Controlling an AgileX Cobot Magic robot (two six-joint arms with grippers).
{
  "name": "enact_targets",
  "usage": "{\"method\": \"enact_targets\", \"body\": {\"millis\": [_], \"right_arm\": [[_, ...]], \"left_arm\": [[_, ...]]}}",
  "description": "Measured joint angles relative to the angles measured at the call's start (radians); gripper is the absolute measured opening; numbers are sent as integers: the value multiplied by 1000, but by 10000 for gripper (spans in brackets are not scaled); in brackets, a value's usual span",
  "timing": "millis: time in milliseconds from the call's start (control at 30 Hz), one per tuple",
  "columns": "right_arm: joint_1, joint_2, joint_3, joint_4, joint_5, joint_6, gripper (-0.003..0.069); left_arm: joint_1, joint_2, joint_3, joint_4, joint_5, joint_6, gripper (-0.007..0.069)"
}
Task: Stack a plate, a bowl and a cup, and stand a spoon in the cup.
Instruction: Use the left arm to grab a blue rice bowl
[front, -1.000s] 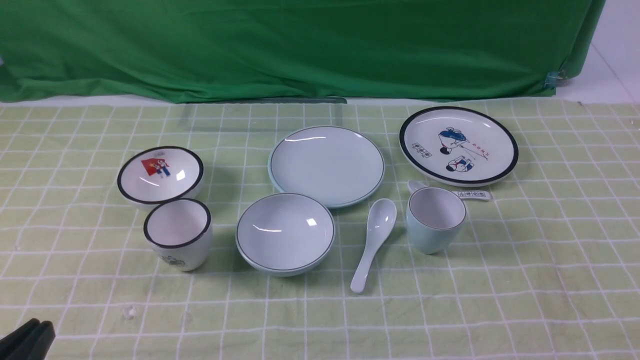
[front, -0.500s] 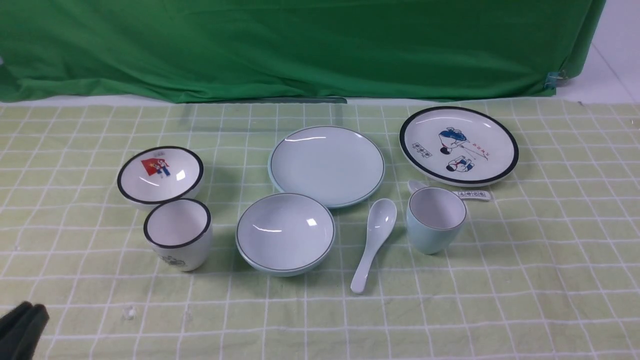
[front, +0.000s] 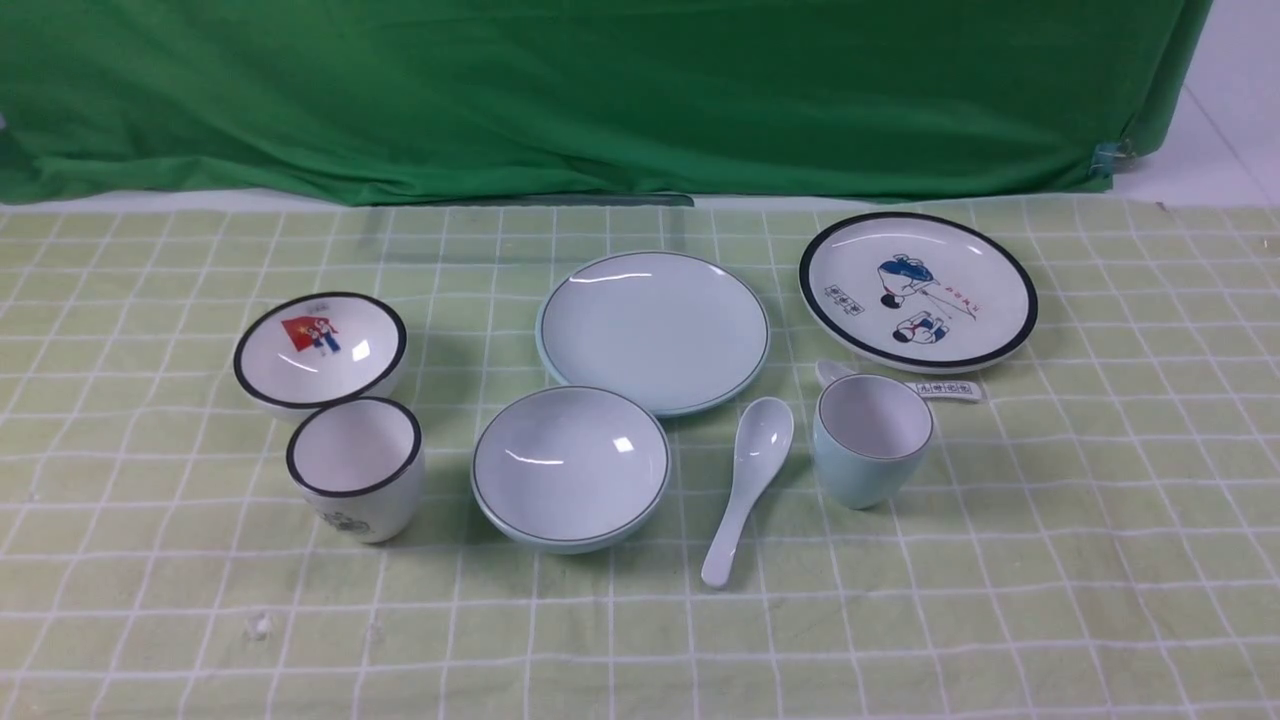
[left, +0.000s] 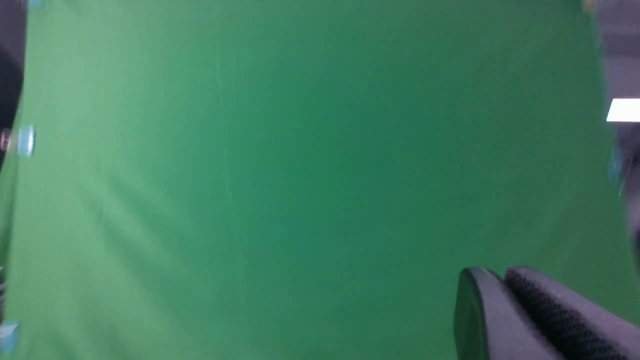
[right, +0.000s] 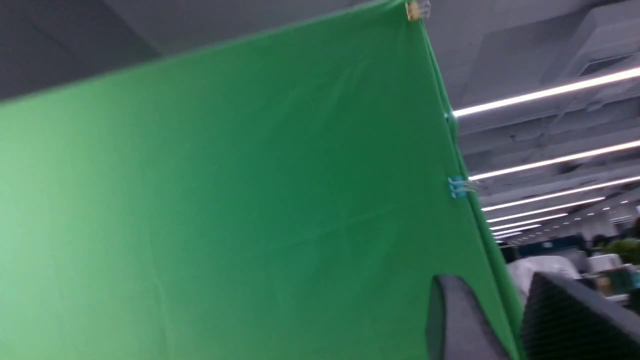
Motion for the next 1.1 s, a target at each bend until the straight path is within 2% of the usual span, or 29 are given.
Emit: {"method": "enact_targets", "body": {"millis": [67,133,167,267,300,333,367,400,467,533,633,700,733,767,867,967,1100], "right_arm": [[0,3,-1,0,-17,19,211],[0,29,-34,0,13,9,164],[0,33,-40,0,18,5,164],[0,132,-172,-4,138,-146,43],[0,147,-189,-5,156,-173,33],[0,196,-240,-5,213,-250,18],[0,222,-263,-5,228,-274,16],[0,303,-317,-7,273,-367,14],[0,415,-361,-7,288,-418,14],[0,528,-389,-7,307,-429,14],[12,701,-451,-7,449,-353,14],[55,800,-508,-7,637,-298,14],[60,800,-514,-7,658,-298,14],[109,877,-555,-7,797,-301,14],[245,1026,-633,-6,1067,-418,13],[365,1160,-700,-4,1205,-510,13],[500,1276,-769,2,1262,-599,12]], "left_arm": [[0,2,-11,-7,-50,-53,-7],[0,31,-78,-4,-21,-105,-7],[0,31,-78,-3,-13,-111,-7],[0,149,-299,10,189,-173,-7],[0,177,-324,11,216,-176,-7],[0,250,-404,14,302,-183,-7],[0,261,-414,16,310,-183,-7],[0,364,-496,17,353,-185,-7],[0,481,-545,20,371,-185,-7],[0,589,-586,40,405,-188,-7],[-13,746,-670,54,563,-229,-7],[-47,852,-740,39,738,-238,-7],[-47,862,-740,36,757,-238,-7],[-78,937,-793,17,889,-206,-7],[-156,1111,-912,-42,1106,-97,-7],[-206,1262,-1013,-74,1183,-17,-7],[-224,1458,-1159,-85,1221,37,17]]}}
